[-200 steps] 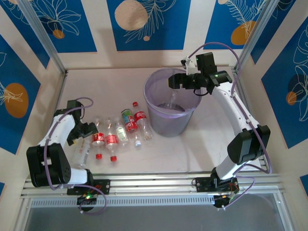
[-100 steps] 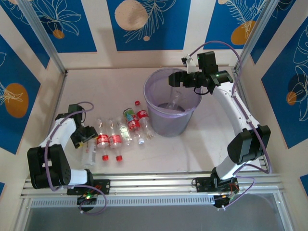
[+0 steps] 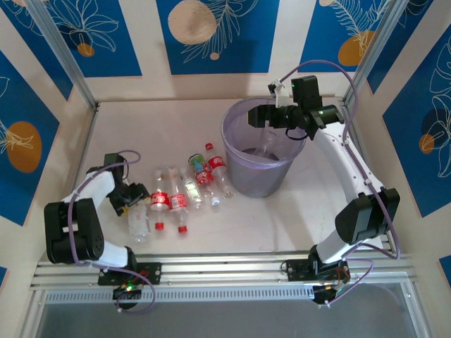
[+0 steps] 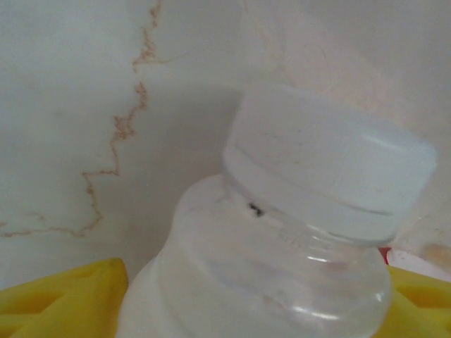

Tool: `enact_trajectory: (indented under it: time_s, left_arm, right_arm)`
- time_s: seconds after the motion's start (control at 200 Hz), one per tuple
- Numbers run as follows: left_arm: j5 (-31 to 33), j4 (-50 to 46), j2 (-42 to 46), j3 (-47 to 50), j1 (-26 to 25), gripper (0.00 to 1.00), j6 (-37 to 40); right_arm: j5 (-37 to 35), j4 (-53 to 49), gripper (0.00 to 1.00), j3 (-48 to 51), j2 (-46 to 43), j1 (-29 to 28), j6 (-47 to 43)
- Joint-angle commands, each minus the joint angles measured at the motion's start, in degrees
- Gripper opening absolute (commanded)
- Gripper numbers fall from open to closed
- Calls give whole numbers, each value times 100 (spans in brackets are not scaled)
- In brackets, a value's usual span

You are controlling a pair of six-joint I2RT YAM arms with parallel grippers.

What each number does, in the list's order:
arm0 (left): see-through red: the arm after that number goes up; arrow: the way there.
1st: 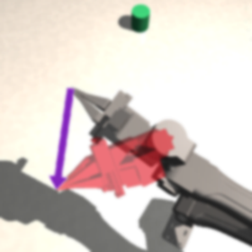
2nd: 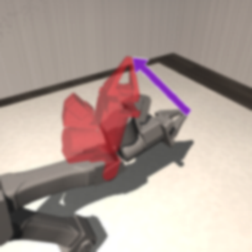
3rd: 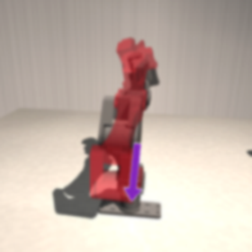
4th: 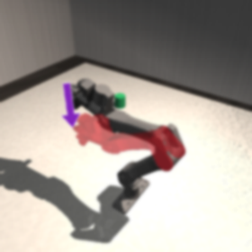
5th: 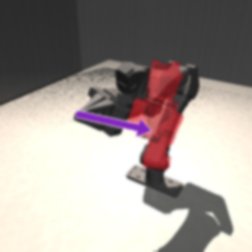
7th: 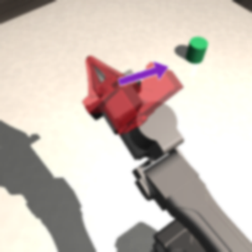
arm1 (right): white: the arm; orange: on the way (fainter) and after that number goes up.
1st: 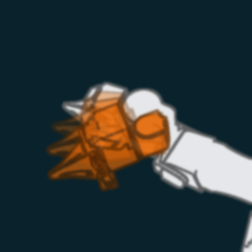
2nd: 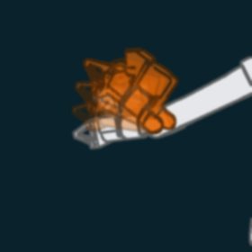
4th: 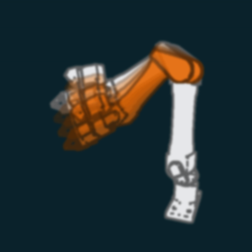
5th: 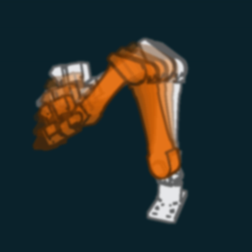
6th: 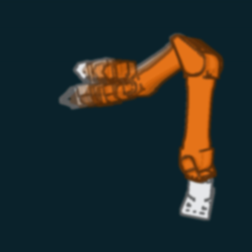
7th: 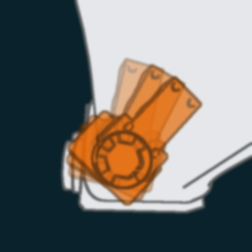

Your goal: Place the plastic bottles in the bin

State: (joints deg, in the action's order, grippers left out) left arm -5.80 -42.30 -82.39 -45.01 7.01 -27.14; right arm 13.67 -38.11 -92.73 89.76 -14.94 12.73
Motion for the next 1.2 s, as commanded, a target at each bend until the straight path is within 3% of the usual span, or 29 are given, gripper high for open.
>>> enact_trajectory:
  time_s: [0.0, 0.155, 0.555, 0.64, 0.73, 0.905, 1.075, 1.191]
  left_arm:
    - [-147, 112, -45, 55, -39, 70, 17]
    - [-73, -54, 96, -158, -41, 59, 144]
    - [-27, -726, 744, -1392, -42, 57, 513]
    - [-248, -650, 844, -1546, -40, 50, 545]
    - [-1073, -93, 1013, -1500, -36, 40, 282]
    - [-2584, 1912, 1272, -1113, -189, 25, -1111]
    - [-2741, 2265, 1041, -1737, -858, 20, -1374]
    - [-2811, 3258, 1052, -1773, -1181, 12, -2063]
  right_arm:
    - [-36, 14, 80, 79, -278, -26, 88]
    - [-81, -36, 80, 36, -326, -120, 109]
    - [-120, -577, 80, -274, -396, -256, 168]
    - [-60, -789, 80, -374, -390, -257, 177]
    - [-51, -961, 80, -435, -389, -257, 183]
    - [-200, -889, 80, -463, -561, -298, 370]
    - [-209, -939, 80, -932, -425, -637, 386]
    - [-122, -942, 80, -1439, -162, -1017, 394]
